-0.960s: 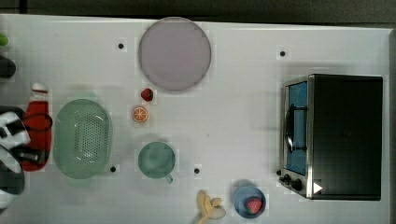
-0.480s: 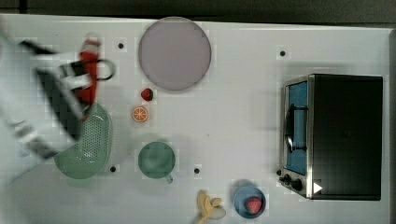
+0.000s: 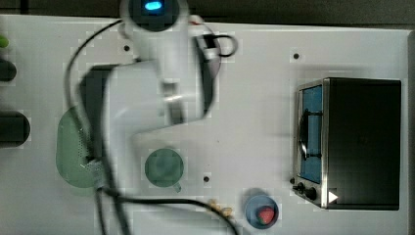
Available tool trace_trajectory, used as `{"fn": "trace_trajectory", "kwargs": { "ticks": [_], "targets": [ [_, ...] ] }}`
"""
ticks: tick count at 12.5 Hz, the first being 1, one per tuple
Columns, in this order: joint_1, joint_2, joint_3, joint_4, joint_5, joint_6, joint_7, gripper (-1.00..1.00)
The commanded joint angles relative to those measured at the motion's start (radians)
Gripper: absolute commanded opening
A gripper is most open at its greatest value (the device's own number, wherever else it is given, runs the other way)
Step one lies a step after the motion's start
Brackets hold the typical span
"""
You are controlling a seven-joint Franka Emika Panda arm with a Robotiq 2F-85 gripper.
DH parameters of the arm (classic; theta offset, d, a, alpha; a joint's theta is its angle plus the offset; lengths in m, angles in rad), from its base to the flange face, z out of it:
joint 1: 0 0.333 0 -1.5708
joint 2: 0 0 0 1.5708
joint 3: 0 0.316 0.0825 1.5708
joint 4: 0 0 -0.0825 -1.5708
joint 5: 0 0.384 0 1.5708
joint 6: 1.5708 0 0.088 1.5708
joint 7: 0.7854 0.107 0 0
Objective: Pick ketchup from strainer and place it on the table
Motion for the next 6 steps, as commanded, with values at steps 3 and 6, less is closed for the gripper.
{"fn": "trace_trajectory", "kwargs": {
  "ticks": [3,6],
  "targets": [
    [-0.017,-0.018,-0.106,-0.036,-0.026,-0.006,-0.208,0.19],
    [-0.017,-0.018,-0.135,-0.106,-0.037,0.019,-0.208,0.19]
  ]
}}
